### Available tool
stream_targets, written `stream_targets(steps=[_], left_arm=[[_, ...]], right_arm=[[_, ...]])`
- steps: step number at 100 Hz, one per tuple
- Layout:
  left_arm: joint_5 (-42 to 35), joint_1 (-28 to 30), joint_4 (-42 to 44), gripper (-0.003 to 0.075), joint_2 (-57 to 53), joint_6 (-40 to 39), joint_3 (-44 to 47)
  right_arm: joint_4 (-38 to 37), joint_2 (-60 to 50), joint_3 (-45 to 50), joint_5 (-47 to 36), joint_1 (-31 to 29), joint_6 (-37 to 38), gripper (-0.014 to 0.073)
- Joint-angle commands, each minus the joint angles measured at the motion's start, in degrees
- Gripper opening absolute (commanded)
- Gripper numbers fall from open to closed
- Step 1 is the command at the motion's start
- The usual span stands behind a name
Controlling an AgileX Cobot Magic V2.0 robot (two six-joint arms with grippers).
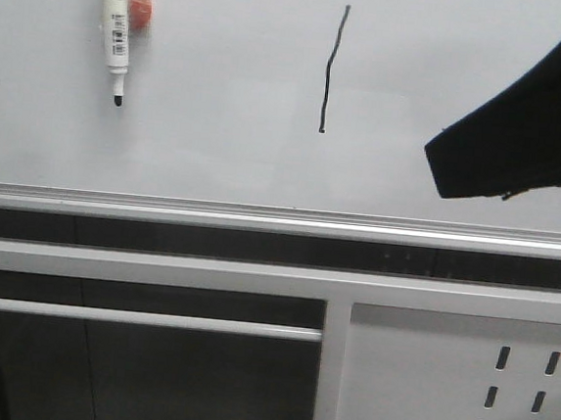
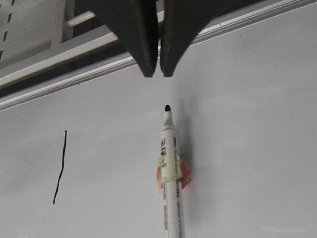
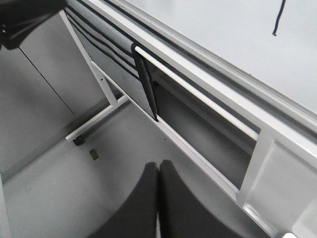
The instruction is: Write number 1 on whiteboard
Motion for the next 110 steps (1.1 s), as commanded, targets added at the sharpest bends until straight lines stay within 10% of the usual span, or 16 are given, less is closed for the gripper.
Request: stream_targets(steps=[1,24,81,110], left_arm=[[-8.9,-1.6,0.8,-0.0018,-2.0,-0.1,-0.9],[-0.2,2.5,1.4,-0.0018,-18.0,-0.1,-0.1],[1.3,43.9,1.2,-0.0018,-60.2,-0.1,0.2],[-0.2,52.2,1.3,-0.0018,-69.0,-0.1,0.2]], right_arm=[[-0.1,-0.8,-1.5,-3.2,-0.5,-0.3,-0.0071],[-0.1,-0.7,-1.5,-3.0,-0.5,-0.3,-0.0071],[-0.1,-0.7,-1.5,-6.1,-0.5,-0.3,-0.0071],[-0.8,-4.4,-4.3,-5.0,-0.3,-0.3,-0.0071]])
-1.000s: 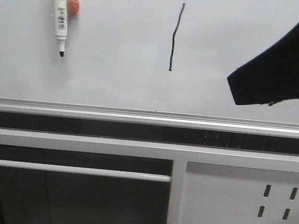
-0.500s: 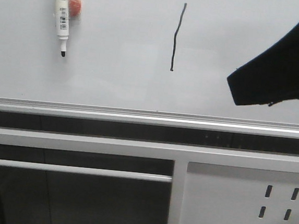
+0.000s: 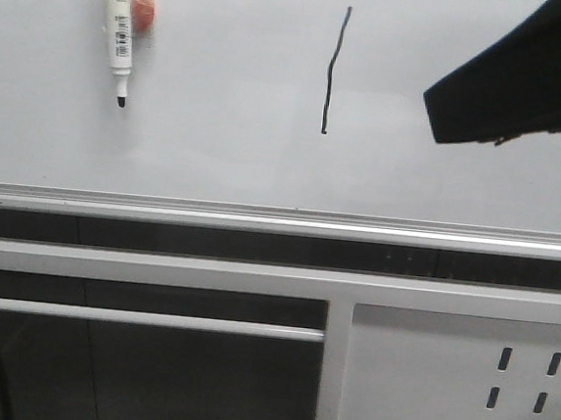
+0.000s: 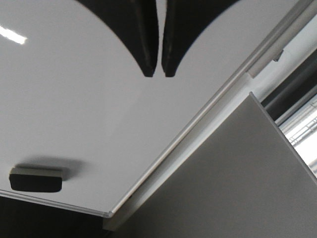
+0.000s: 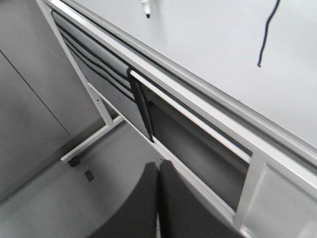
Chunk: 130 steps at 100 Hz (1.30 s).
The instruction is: Write number 1 on whiteboard
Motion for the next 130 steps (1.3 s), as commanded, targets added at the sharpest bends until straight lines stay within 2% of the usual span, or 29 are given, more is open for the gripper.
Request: stream_targets(steps=[1,19,37,49,89,96,108,113,122,130], left_arm=[[-1.6,0.6,2.5,-0.0018,-1.5,-0.1,-1.3],[-1.3,0.6,2.4,-0.0018,-1.5,-0.1,-1.3],[-1.3,0.6,2.4,-0.0018,-1.5,-0.1,-1.3],[-1.3,0.6,2.4,-0.0018,-1.5,-0.1,-1.3],[-1.3,0.6,3.5,-0.0018,-1.5,-0.1,-1.3],[-0.8,0.8,10.9,-0.0018,-1.5,-0.1,-1.3],[-0.8,0.8,37.8,-0.0018,-1.5,-0.1,-1.3],[-0.8,0.8,45.2,-0.0018,-1.5,-0.1,-1.3],[2.0,0.8,49.0,-0.0018,-1.5,-0.1,-1.3],[11.3,0.8,45.3,-0.0018,-1.5,-0.1,-1.3]], right_arm=[[-1.3,-4.0,-3.4,-2.4,-0.2,-0.3,-0.0071],[-10.0,-17.9,-3.5,-2.2,0.4,-0.3,-0.0071],[-14.1,-31.4,-3.2,8.1,-0.5,0.1,-0.0071],[-17.9,-37.1,-0.8,11.5,-3.2,4.7,-0.0071],[-17.3,-51.3,1.0,21.8,-15.3,11.1,-0.0071],[-15.6,-51.3,0.9,23.8,-15.4,11.1,-0.0071],[-13.5,-51.2,1.0,27.0,-15.4,11.1,-0.0071],[-12.8,-51.2,1.0,27.4,-15.4,11.1,-0.0071],[-12.6,-51.2,1.0,27.4,-15.4,11.1,-0.0071],[-11.4,-51.2,1.0,27.4,-15.4,11.1,-0.0071]])
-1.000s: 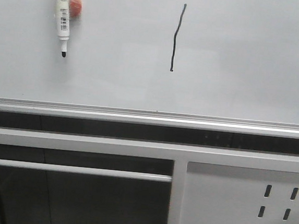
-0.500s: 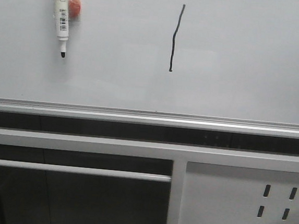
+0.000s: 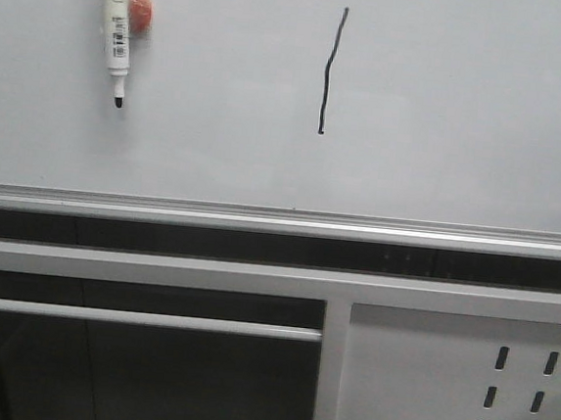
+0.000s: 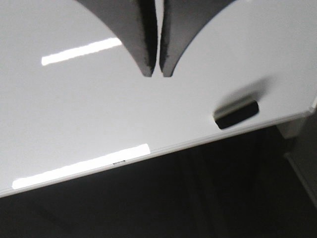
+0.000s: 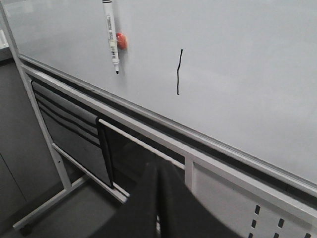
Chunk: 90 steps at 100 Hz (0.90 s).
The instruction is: Write number 1 on whiteboard
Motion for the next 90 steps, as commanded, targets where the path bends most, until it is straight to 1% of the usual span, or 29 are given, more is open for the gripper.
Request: stream_targets(steps=[1,9,18,28,41,47,53,65,74,90], left_arm=[[7.9,0.1,-1.6,-0.0018,-1.5,-0.1,-1.3],[18.3,0.8,-5.3,-0.0018,-1.5,-0.1,-1.3],[26.9,2.6,-5.3,-0.0018,-1.5,-0.1,-1.3],[31.9,5.1,-5.8,-0.0018,-1.5,-0.1,-0.8],[34.8,10.0,-6.9,-0.0018,-1.5,-0.1,2.4],[37.7,11.8,-8.4,-0.0018,-1.5,-0.1,3.8],[45.7,12.8,-9.5,-0.0018,-1.5,-0.1,3.7],[55.5,13.6,-9.6,-0.0018,-1.5,-0.1,3.7],[58.8,13.7,-9.6,-0.0018,-1.5,-0.1,3.8],[59.9,13.7,-9.6,-0.0018,-1.5,-0.1,3.8]], right_arm=[[1.7,-0.8,-1.3,-4.0,-0.4,0.1,-0.0071],[1.8,-0.8,-1.3,-4.0,-0.4,0.1,-0.0071],[2.6,-0.8,-1.3,-3.8,-0.4,0.1,-0.0071],[3.2,-0.8,-1.3,-3.8,-0.4,0.1,-0.0071],[3.4,-0.8,-1.3,-3.8,-0.4,0.1,-0.0071],[3.4,-0.8,-1.3,-3.8,-0.4,0.1,-0.0071],[3.4,-0.8,-1.3,-3.8,-0.4,0.1,-0.0071],[3.4,-0.8,-1.3,-3.9,-0.4,0.1,-0.0071],[3.4,-0.8,-1.3,-3.9,-0.4,0.1,-0.0071],[3.4,-0.8,-1.3,-3.9,-0.4,0.1,-0.0071]])
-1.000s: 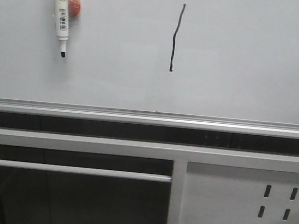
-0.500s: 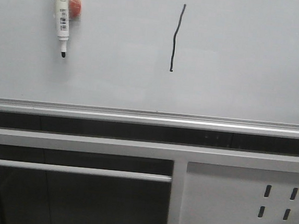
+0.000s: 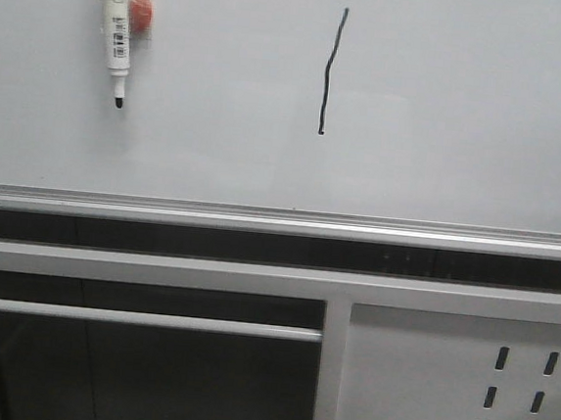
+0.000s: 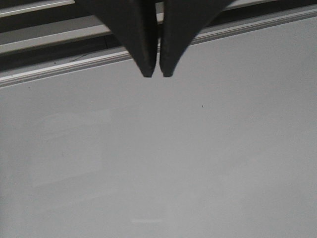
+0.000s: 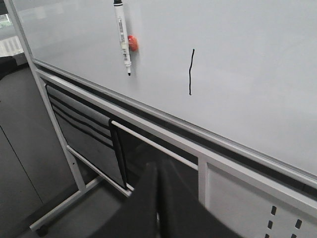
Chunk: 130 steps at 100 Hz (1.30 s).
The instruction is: Write number 1 on whiteboard
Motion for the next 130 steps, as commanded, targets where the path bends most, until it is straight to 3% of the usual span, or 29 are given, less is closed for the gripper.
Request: stream_targets(steps=[1,40,67,82,90,116,130], left_arm=[[-3.0,0.0,-0.6,-0.0018,-1.5,-0.1,1.2],[6.5,0.0,-7.3,-0.0018,-1.5,-0.1,1.2],[6.5,-0.1,4.3,-0.0018,-1.5,0.0,1.2],[6.0,-0.2,2.6,-0.0018,-1.5,0.0,1.2],[4.7,-0.2,-2.6,-0.0018,-1.5,-8.1,1.2],[9.8,-0.2,3.0,-0.0018,-1.5,-24.7,1.2],[13.4,-0.2,4.2,-0.0018,-1.5,-27.6,1.3]], right_arm=[[0.8,-0.8,-1.3,-4.0,-0.4,-0.1,-0.0071],[0.8,-0.8,-1.3,-4.0,-0.4,-0.1,-0.0071],[0.8,-0.8,-1.3,-4.0,-0.4,-0.1,-0.0071],[0.8,-0.8,-1.3,-4.0,-0.4,-0.1,-0.0071],[0.8,-0.8,-1.3,-4.0,-0.4,-0.1,-0.0071],[0.8,-0.8,-1.3,-4.0,-0.4,-0.1,-0.0071],[0.8,-0.8,-1.3,-4.0,-0.4,-0.1,-0.0071]])
